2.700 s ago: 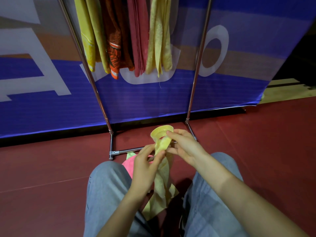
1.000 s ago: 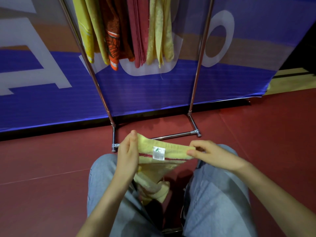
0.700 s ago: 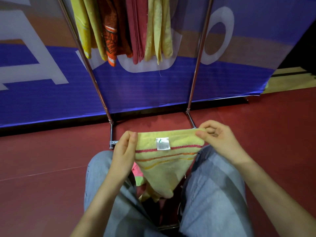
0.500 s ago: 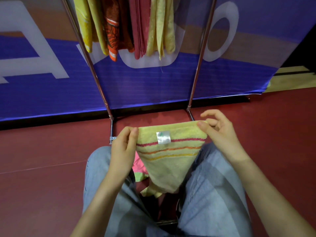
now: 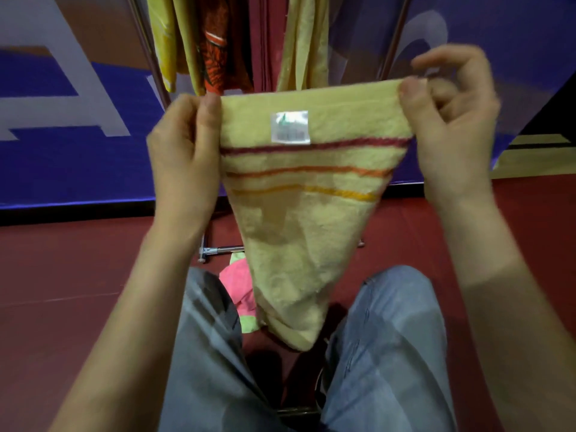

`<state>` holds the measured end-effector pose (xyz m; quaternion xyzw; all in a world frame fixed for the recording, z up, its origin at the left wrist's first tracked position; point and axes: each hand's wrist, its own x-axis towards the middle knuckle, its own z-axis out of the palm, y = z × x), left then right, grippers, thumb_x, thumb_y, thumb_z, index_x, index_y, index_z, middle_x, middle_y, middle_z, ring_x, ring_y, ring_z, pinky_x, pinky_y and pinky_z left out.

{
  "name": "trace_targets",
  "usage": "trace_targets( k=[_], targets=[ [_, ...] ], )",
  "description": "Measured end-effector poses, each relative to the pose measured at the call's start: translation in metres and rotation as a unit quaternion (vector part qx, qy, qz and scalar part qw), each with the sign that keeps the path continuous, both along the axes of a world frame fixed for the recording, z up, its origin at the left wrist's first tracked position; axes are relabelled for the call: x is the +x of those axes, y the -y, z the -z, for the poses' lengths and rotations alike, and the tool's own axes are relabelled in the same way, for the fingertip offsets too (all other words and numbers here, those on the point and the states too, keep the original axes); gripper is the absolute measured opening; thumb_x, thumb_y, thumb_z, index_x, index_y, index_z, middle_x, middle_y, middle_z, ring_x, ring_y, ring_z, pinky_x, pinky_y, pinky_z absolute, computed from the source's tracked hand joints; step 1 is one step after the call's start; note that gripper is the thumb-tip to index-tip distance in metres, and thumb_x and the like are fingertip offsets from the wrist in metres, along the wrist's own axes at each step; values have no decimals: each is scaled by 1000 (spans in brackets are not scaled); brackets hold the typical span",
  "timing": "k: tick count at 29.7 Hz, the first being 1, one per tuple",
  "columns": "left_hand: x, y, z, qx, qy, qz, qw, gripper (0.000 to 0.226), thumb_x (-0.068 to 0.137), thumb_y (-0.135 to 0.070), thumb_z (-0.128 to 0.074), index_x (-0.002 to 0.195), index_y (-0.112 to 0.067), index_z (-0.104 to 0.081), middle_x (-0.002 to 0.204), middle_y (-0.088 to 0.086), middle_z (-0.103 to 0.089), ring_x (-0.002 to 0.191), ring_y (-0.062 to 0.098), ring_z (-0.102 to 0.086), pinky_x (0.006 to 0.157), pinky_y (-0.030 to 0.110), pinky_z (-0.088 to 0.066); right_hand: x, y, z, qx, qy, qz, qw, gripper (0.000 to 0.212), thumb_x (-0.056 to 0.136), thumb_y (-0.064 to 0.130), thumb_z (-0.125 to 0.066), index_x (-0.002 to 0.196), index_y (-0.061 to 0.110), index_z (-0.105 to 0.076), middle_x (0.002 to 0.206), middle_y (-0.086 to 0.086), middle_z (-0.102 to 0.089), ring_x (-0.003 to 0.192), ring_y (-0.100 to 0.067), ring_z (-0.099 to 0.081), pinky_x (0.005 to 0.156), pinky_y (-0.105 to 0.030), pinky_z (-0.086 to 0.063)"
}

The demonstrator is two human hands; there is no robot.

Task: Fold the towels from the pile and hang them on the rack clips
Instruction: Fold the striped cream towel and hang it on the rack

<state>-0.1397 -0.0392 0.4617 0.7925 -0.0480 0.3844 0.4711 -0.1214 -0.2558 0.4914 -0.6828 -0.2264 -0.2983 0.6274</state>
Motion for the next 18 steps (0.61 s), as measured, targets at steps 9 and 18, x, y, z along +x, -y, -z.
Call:
trace_targets(
  k=[9, 18],
  targets=[
    [-16, 7, 50, -35, -103, 17, 994, 36, 92, -27, -44, 57, -23, -39, 53, -4, -37, 52, 4, -37, 51, 28, -38, 4, 5, 58, -6, -162, 25, 986, 14, 81, 15, -56, 79, 29, -52, 52, 0, -46, 50, -13, -37, 47, -21, -31],
    [-38, 48, 66, -134, -147, 27, 980, 31, 90, -22, -50, 60, -27, -50, 48, -9, -50, 51, 2, -42, 51, 16, -35, -23, -23, 86, -3, -257, -55, 965, 25, 84, 2, -57, 72, 21, -46, 44, 6, -54, 40, 0, -43, 43, -12, -33]
  ],
)
